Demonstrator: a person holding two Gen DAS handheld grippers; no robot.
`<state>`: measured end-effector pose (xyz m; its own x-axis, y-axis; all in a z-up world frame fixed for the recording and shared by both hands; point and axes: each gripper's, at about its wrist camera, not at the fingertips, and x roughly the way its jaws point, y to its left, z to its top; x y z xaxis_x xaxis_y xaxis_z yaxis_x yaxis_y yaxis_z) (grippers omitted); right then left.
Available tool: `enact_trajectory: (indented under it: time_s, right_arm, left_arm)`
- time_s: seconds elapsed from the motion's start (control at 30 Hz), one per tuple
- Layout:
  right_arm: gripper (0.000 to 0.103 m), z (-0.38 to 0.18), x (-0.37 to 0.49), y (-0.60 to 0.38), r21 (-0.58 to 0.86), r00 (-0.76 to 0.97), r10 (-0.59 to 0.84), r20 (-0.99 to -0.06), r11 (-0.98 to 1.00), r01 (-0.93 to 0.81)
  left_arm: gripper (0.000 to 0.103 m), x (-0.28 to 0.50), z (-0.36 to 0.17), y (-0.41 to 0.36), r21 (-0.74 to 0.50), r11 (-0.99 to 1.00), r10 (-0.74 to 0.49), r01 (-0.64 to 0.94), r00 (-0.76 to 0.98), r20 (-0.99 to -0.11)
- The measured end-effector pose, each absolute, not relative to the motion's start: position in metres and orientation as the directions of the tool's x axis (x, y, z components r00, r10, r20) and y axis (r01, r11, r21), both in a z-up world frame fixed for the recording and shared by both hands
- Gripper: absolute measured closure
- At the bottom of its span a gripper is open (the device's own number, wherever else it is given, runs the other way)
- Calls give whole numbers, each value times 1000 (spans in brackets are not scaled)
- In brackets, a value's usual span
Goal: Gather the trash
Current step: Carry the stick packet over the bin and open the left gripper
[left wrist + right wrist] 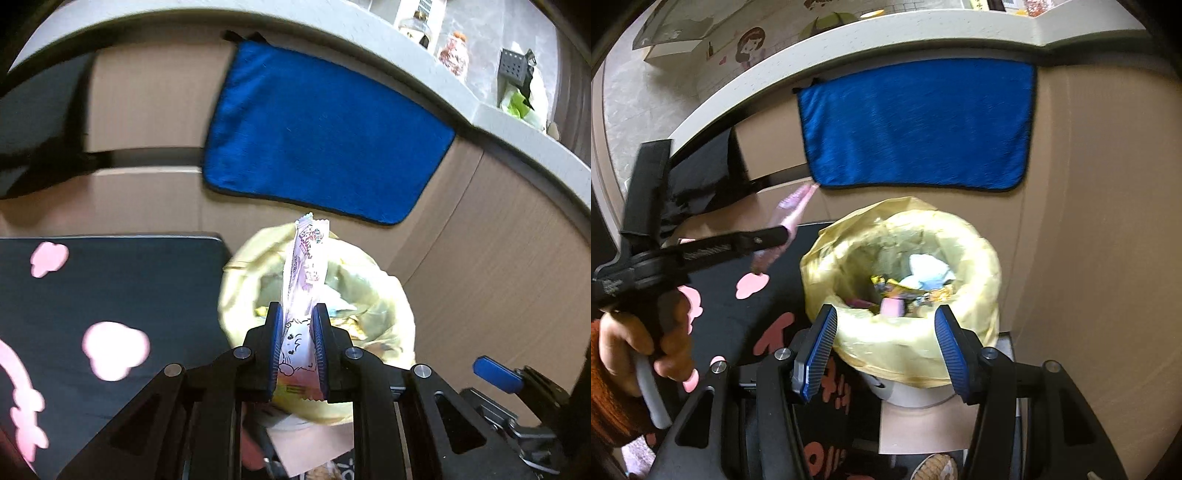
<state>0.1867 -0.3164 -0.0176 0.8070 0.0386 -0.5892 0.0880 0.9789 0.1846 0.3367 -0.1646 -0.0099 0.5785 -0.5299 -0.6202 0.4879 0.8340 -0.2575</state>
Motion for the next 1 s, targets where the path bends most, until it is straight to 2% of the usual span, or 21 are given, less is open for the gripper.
enact_trajectory:
  time_s: [0.13, 0.2, 0.37, 0.43, 0.5, 0.57, 0.67, 0.8, 1.0]
  right_arm:
    - [50, -15, 180, -327, 175, 809, 16, -587, 979, 108]
    - [50, -16, 177, -331, 176, 809, 9, -588, 977, 117]
    - [50, -20, 169, -339, 189, 806, 3, -591, 973, 134]
    - [50, -20, 167, -341, 203, 807, 12, -590, 970, 134]
    - [50, -19, 164, -341, 218, 813, 20, -582, 967, 133]
    - [50, -16, 162, -337, 222, 819, 17, -573, 966, 135]
    - [50, -13, 157, -330, 220, 826, 7, -564, 965, 142]
    - [50, -8, 151, -317, 209, 829, 5, -559, 969, 135]
    - [50, 1, 137, -294, 201, 841, 20, -540, 974, 106]
  left_arm:
    - [85, 346, -18, -193, -279, 820, -551, 500, 557, -621]
    - [80, 352, -22, -202, -300, 807, -570, 509, 539, -620]
    - [73, 358, -24, -206, -330, 809, -574, 486, 536, -619]
    - [66, 359, -22, -203, -331, 814, -570, 477, 547, -613]
    - [55, 361, -20, -201, -331, 813, -572, 480, 546, -612]
    - [54, 362, -17, -200, -337, 805, -582, 487, 546, -602]
    - [46, 362, -13, -195, -347, 798, -592, 492, 534, -604]
    - [34, 341, -2, -170, -332, 822, -564, 463, 579, -589]
    - [32, 277, 10, -116, -239, 892, -446, 383, 666, -597]
